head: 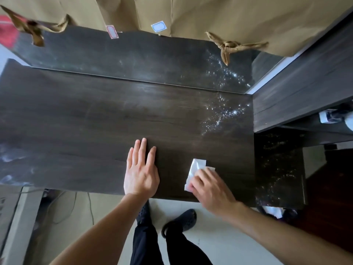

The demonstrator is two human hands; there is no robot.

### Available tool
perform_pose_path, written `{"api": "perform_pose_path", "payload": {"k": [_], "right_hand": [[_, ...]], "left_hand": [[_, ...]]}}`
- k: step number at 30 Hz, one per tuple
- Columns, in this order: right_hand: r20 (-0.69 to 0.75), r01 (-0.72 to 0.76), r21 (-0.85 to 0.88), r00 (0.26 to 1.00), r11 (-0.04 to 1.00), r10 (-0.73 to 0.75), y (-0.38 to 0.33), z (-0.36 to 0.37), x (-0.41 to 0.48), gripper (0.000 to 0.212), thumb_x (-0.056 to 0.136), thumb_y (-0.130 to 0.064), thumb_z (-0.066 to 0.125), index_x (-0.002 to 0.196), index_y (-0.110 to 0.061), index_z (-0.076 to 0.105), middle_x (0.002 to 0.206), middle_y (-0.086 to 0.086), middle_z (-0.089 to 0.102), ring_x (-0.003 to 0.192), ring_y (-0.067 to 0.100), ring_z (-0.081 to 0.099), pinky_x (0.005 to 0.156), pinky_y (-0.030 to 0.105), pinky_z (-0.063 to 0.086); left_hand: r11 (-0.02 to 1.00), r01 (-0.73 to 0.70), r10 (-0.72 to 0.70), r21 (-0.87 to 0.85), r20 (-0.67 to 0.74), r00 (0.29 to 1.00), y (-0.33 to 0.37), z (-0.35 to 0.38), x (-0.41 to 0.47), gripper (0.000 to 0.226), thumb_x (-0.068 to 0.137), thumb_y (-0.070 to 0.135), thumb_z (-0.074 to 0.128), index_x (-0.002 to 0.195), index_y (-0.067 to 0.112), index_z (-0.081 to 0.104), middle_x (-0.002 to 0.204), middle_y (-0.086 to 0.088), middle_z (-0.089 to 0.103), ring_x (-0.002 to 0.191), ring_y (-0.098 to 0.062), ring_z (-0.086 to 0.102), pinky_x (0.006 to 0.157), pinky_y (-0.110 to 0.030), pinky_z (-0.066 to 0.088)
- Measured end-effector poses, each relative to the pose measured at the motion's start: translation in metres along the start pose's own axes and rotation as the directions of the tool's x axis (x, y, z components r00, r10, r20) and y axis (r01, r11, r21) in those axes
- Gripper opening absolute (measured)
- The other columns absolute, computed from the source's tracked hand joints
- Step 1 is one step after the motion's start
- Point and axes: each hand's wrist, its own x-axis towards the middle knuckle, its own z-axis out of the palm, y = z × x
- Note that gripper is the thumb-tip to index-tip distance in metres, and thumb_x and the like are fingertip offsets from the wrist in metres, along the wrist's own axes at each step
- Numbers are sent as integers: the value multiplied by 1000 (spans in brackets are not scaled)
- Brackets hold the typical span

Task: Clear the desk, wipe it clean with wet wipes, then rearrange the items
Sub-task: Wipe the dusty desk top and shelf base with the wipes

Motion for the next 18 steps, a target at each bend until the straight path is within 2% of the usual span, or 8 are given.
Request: {"api": "perform_pose_path", "payload": {"k": [3,5,9,11,13,15,16,18], "right_hand": [[8,-21,12,1000,1000,20,24,7,22,18,91,-30,55,78,-17,56,78,4,52,74,26,51,69,36,40],[-87,-185,-40,980,982,181,53,8,67,24,90,-34,47,81,-14,57,83,8,56,79,31,53,72,39,40],[-123,-456,-48,886,889,448,73,-1,121,17,91,-23,47,87,-9,55,91,15,58,86,34,53,75,44,44],[-139,-416,-57,903,907,406,46,6,100,17,89,-22,43,84,-12,55,85,12,56,81,33,53,72,43,43],[-24,-225,9,974,974,225,14,12,60,8,88,-18,49,82,-15,54,82,7,51,78,28,49,71,39,43],[31,-74,62,997,995,73,13,10,44,9,87,-13,56,79,-15,52,79,4,49,75,25,47,69,37,42],[4,-67,48,998,997,67,27,10,50,9,85,-13,58,78,-14,52,78,6,51,75,26,48,68,38,43],[-129,-267,-30,957,963,261,67,9,82,10,86,-16,53,81,-8,55,83,15,57,79,34,53,68,42,48]], "left_hand": [[1000,-1,1,4,-1,1000,-1,0,0,51,82,16,35,130,4,49,147,-24,34,141,-38,22,116,-48,17],[1000,1,-1,5,-3,1000,0,0,0,50,83,17,35,130,5,49,147,-24,35,141,-38,22,116,-48,17],[1000,4,-4,6,-2,1000,0,0,0,49,84,16,35,130,5,50,147,-23,34,141,-38,22,116,-48,17],[1000,3,-3,5,1,1000,-1,0,0,49,84,16,36,130,4,50,147,-23,34,141,-38,22,116,-47,16],[1000,-2,1,1,9,1000,-1,0,0,50,84,16,35,130,4,51,147,-24,35,140,-38,23,116,-47,16],[1000,-3,3,0,19,1000,-1,-1,1,49,85,17,34,129,3,51,146,-25,35,140,-39,23,115,-48,16],[1000,-5,5,1,21,1000,-1,-1,1,49,86,17,34,129,3,52,146,-25,35,140,-39,23,115,-48,16],[1000,-9,9,-3,23,1000,-1,-2,2,49,86,17,34,129,3,52,146,-25,35,140,-39,23,116,-48,16]]}}
